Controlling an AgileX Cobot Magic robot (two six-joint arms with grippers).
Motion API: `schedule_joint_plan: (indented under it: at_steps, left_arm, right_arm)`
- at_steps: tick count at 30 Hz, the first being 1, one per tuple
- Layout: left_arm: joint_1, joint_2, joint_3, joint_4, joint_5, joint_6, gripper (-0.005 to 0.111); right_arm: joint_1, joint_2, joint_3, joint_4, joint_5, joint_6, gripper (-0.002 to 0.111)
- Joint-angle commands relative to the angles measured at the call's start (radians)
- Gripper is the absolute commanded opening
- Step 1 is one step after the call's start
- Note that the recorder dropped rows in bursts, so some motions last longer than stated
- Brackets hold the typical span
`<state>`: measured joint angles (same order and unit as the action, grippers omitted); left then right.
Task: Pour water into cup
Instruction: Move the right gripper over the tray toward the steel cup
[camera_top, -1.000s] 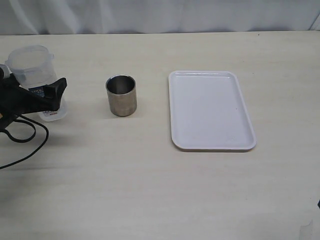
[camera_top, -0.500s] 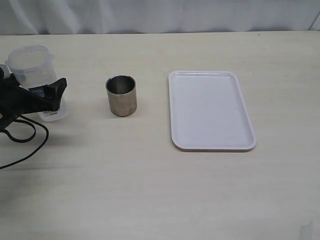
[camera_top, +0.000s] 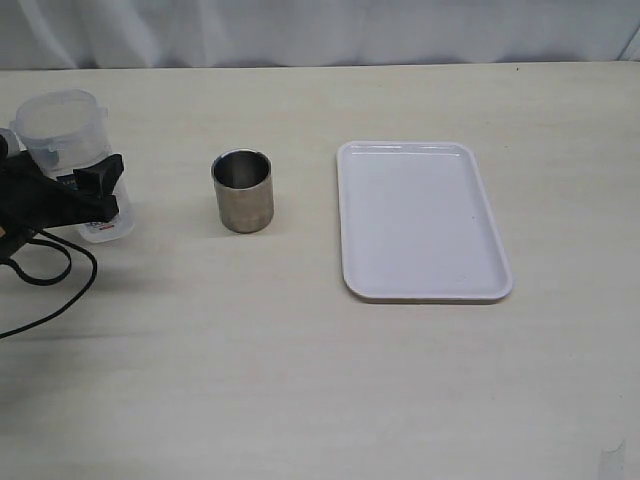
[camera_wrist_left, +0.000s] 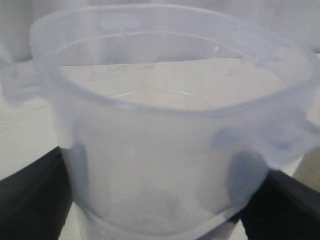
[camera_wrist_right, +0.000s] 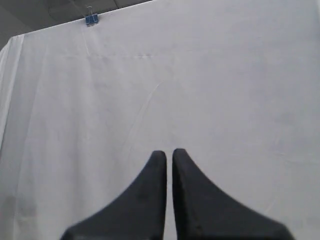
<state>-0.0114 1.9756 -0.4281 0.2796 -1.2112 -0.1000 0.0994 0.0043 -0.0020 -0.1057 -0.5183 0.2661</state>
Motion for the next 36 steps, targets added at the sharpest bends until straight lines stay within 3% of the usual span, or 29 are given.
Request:
schedule_joint_plan:
  at_steps: [1,2,5,8,11,13,16,18,19,28,36]
  left_arm:
    - [-0.002,0.002,-0.004,-0.002,-0.010,-0.006,0.007]
    - [-0.002,0.002,-0.004,-0.002,-0.010,-0.006,0.000]
    - [-0.002,0.002,-0.004,-0.004,-0.010,-0.006,0.000]
    - [-0.002,0.002,-0.004,-0.004,-0.010,-0.006,0.000]
    - [-0.002,0.002,-0.004,-0.004,-0.010,-0.006,0.000]
    - [-0.002,0.002,-0.004,-0.004,-0.010,-0.006,0.000]
    - [-0.002,0.002,-0.004,-0.004,-0.010,-0.006,0.000]
    - [-0.002,0.002,-0.004,-0.004,-0.010,-0.006,0.000]
    - [-0.002,0.002,-0.004,-0.004,-0.010,-0.006,0.000]
    - [-0.002,0.002,-0.004,-0.004,-0.010,-0.006,0.000]
    - [-0.002,0.002,-0.004,-0.004,-0.010,-0.006,0.000]
  right_arm:
    - [-0.004,-0.004,0.002,-0.048,-0.031,0.045,0.004]
    - [-0.004,-0.004,0.002,-0.059,-0.065,0.041,0.004]
    - [-0.004,-0.002,0.001,-0.081,-0.217,0.041,0.004]
    - [-0.004,0.077,-0.114,-0.143,-0.111,0.041,0.008]
    - [-0.004,0.233,-0.215,-0.263,-0.022,0.078,0.024]
    - [-0.004,0.360,-0.260,-0.397,-0.033,0.153,0.045]
    - [-0.004,0.549,-0.316,-0.615,-0.064,0.289,0.087]
    - [-0.004,0.692,-0.345,-0.670,-0.122,0.331,0.106]
    - [-0.004,0.749,-0.359,-0.672,-0.160,0.320,0.110]
    - [-0.004,1.282,-0.480,-0.675,-0.376,0.347,0.110]
    - [-0.004,1.745,-0.690,-0.960,-0.567,0.340,0.110]
